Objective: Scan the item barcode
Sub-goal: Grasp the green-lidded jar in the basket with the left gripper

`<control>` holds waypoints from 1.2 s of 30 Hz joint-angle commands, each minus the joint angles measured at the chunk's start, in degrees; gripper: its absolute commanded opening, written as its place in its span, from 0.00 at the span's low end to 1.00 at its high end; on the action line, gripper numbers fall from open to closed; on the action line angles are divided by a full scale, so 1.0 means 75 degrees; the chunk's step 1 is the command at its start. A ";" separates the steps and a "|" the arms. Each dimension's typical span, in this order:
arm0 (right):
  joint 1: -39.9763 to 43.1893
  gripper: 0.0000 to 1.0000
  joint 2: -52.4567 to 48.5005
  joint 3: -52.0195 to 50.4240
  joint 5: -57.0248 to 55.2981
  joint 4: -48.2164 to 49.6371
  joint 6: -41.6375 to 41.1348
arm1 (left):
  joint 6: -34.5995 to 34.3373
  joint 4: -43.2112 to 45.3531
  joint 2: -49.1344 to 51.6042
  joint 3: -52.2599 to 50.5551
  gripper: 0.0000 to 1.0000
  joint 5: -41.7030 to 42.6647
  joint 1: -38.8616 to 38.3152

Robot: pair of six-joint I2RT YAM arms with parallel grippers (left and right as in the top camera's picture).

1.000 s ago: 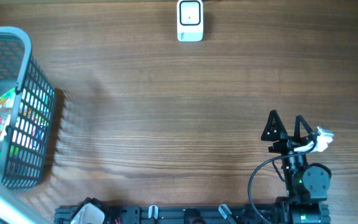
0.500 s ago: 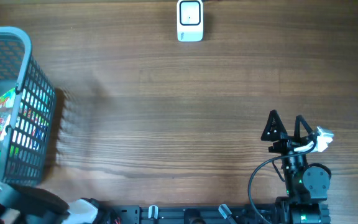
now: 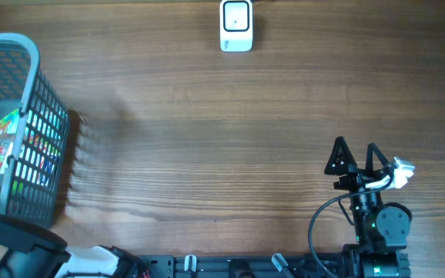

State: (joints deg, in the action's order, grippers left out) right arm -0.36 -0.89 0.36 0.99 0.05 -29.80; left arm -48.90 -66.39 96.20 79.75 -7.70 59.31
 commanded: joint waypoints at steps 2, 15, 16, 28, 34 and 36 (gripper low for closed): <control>-0.0044 1.00 0.0061 -0.0009 -0.0152 0.0044 -0.0050 | -0.0169 0.0664 0.0076 -0.0577 1.00 -0.0189 0.0038; -0.0044 1.00 0.0061 -0.0009 -0.0152 0.0044 -0.0050 | -0.0172 0.1390 0.0924 -0.1035 0.99 -0.0181 0.0035; -0.0044 1.00 0.0061 -0.0009 -0.0152 0.0044 -0.0050 | -0.0172 0.1352 0.1043 -0.1035 1.00 -0.0184 0.0035; -0.0044 1.00 0.0061 -0.0009 -0.0152 0.0044 -0.0050 | -0.0405 0.1562 0.1148 -0.1510 0.72 -0.0152 0.0029; -0.0044 1.00 0.0061 -0.0009 -0.0152 0.0044 -0.0050 | -0.0402 0.1480 0.1110 -0.1498 0.63 0.0187 0.0029; -0.0044 1.00 0.0061 -0.0009 -0.0152 0.0044 -0.0050 | -0.0402 0.1480 0.1011 -0.1480 0.63 0.0358 0.0029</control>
State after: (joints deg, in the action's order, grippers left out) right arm -0.36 -0.89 0.36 0.99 0.05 -29.80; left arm -51.37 -54.61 104.01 69.78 -7.66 59.31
